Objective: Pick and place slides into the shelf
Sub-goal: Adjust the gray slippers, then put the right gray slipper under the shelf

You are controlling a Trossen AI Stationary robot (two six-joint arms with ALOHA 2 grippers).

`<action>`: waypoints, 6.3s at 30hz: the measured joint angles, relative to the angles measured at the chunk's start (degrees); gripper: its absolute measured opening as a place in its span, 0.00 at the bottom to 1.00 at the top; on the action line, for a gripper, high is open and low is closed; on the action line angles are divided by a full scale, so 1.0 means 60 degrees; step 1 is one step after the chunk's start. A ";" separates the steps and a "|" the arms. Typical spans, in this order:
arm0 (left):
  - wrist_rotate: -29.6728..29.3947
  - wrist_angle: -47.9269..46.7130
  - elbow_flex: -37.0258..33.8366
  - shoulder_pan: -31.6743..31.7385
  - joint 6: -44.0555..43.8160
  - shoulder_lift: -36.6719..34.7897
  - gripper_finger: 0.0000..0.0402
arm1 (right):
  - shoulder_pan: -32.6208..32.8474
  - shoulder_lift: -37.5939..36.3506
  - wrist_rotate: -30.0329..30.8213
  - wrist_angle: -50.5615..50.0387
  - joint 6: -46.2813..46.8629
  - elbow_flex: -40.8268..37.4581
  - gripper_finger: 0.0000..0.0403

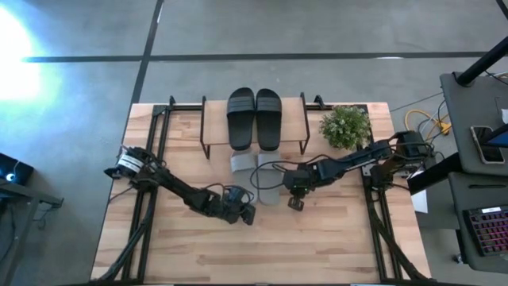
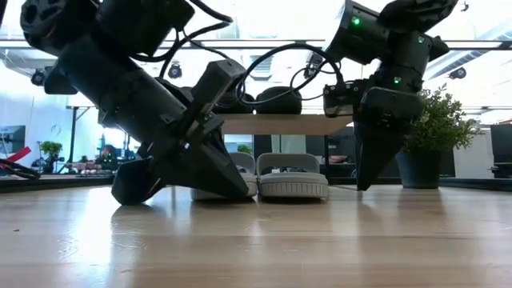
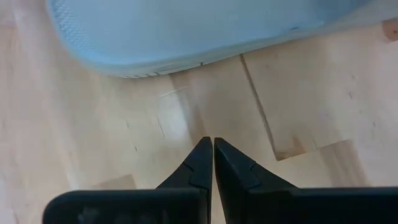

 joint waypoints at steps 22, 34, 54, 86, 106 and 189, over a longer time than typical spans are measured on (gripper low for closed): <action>-0.1730 -0.2977 -0.0565 -0.1672 0.0943 -0.2732 0.02 | 0.1226 -0.0481 -0.0394 0.1512 0.4984 0.0000 0.02; -0.2211 -0.3038 -0.1086 -0.3020 0.2350 -0.4025 0.02 | 0.2967 0.0310 0.1257 0.3348 0.6457 0.0027 0.02; -0.3169 -0.3762 -0.1182 -0.3697 0.2787 -0.5020 0.02 | 0.1949 0.2200 0.2460 0.3147 0.4847 0.1554 0.02; -0.3132 -0.3570 -0.1322 -0.3676 0.2743 -0.4813 0.03 | 0.1304 0.1963 0.2015 0.1136 0.3495 0.2775 0.02; -0.2330 0.0316 -0.1253 -0.2008 0.4508 -0.1687 0.03 | 0.1304 0.1940 0.2006 0.1067 0.3485 0.2787 0.02; -0.1180 -0.0222 -0.1475 -0.0765 0.6450 -0.3286 0.03 | -0.0832 0.1690 0.2002 0.0953 0.1753 0.2055 0.02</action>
